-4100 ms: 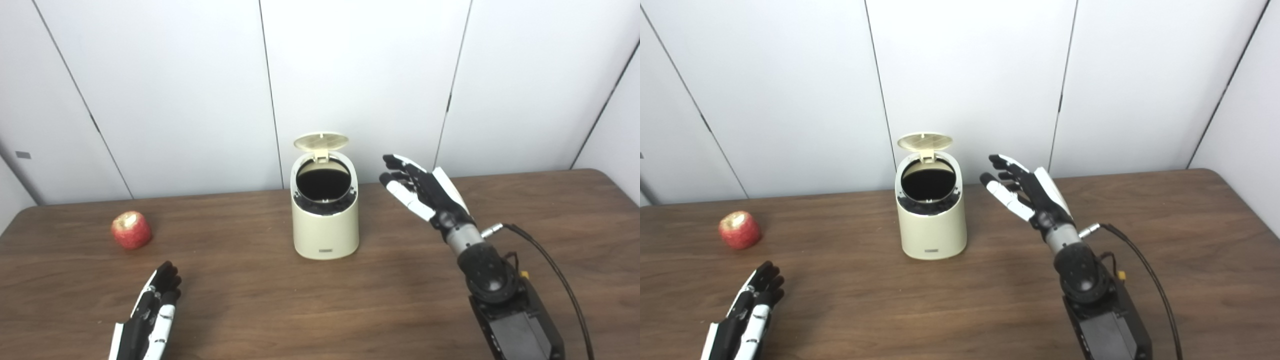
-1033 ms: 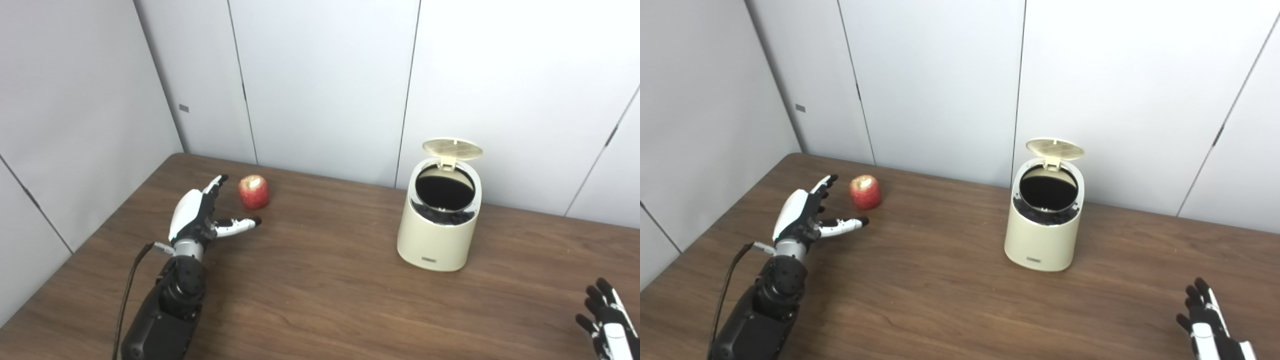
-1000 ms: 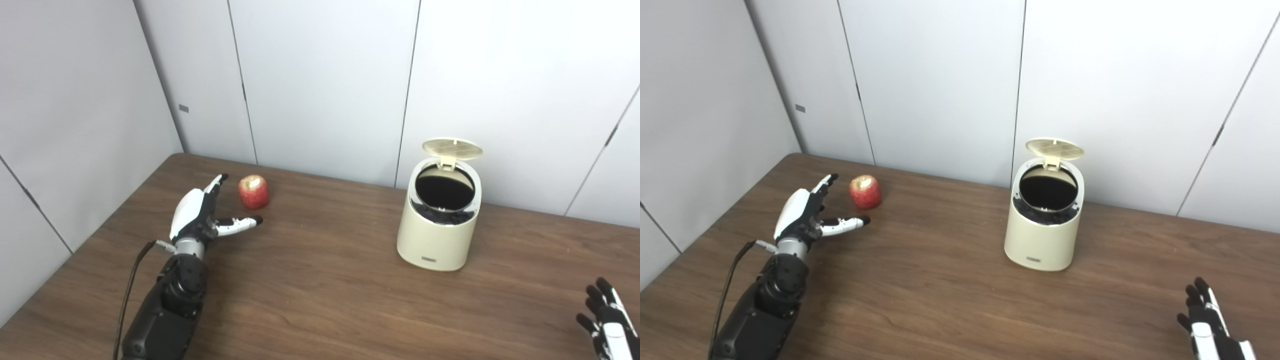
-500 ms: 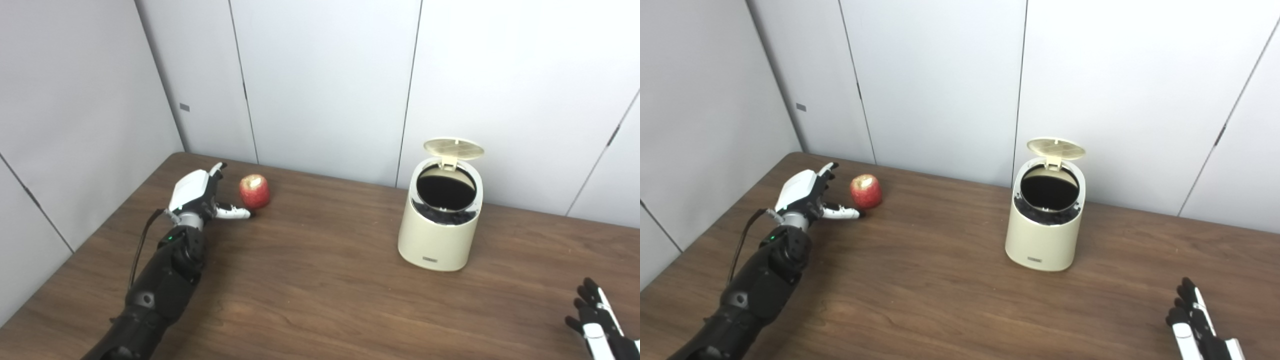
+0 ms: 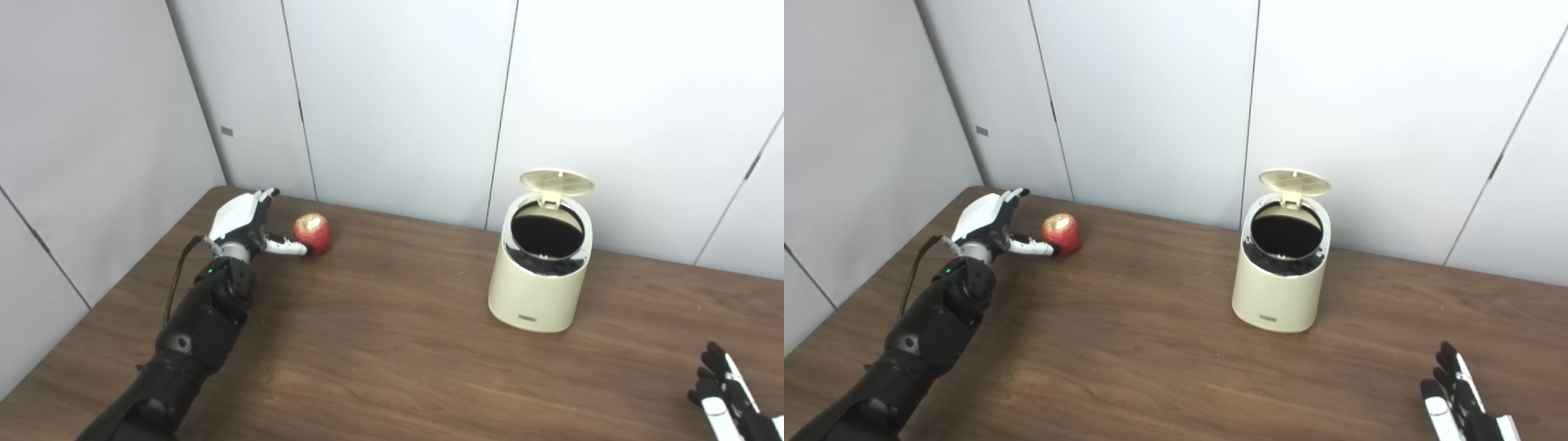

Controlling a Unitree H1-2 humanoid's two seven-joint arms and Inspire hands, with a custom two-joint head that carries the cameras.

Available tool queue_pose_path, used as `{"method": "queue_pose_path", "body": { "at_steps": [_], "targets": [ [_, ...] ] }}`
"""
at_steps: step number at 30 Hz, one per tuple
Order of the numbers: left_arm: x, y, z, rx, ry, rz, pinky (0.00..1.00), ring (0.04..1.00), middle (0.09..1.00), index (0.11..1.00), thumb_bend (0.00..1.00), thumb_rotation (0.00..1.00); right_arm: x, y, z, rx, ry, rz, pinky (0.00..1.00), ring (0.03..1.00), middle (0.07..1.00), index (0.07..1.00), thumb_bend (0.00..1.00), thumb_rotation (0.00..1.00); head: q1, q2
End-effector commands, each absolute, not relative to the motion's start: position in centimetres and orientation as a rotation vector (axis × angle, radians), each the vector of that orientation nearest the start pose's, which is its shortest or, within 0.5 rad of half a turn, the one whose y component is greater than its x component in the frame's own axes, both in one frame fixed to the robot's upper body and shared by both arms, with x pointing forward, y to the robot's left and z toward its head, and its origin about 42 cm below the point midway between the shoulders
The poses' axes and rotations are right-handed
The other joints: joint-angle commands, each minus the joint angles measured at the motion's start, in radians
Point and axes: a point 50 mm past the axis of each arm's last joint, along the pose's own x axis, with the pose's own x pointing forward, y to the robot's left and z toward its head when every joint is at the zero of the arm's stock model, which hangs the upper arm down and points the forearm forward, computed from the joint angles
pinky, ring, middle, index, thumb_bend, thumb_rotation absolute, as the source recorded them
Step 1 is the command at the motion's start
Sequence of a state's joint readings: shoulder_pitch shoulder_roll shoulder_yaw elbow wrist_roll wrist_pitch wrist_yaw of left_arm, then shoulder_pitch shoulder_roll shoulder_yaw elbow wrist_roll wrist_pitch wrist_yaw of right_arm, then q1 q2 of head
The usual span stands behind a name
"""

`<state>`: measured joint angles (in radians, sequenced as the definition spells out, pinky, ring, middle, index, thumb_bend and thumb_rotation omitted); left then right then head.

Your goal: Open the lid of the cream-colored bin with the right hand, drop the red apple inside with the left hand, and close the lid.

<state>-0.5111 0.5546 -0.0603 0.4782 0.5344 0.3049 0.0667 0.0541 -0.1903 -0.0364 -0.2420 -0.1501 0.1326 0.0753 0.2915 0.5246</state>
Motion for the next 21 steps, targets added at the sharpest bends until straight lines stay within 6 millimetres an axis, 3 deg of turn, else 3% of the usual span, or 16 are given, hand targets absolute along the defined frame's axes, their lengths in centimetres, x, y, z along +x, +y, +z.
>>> {"method": "queue_pose_path", "body": {
  "at_steps": [1,10,21],
  "targets": [
    [44.9,41.7,23.2,1.077,0.132,0.340,0.83,0.973,0.986,0.953,0.97,0.33,26.5,-27.1,15.7,-0.363,-0.105,0.015,0.83,0.945,0.967,0.968,0.30,0.93,-0.001,0.001],
    [45.5,40.1,23.7,1.083,0.154,0.273,0.85,0.973,0.981,0.965,0.96,0.36,26.5,-27.2,15.7,-0.361,-0.100,0.013,0.82,0.945,0.962,0.961,0.35,0.95,-0.010,0.010],
    [46.6,39.3,23.8,1.115,0.201,0.195,0.70,0.829,0.859,0.910,0.96,0.31,26.5,-27.3,15.5,-0.340,-0.101,0.010,0.82,0.941,0.959,0.957,0.35,0.94,-0.017,0.010]
  ]
}}
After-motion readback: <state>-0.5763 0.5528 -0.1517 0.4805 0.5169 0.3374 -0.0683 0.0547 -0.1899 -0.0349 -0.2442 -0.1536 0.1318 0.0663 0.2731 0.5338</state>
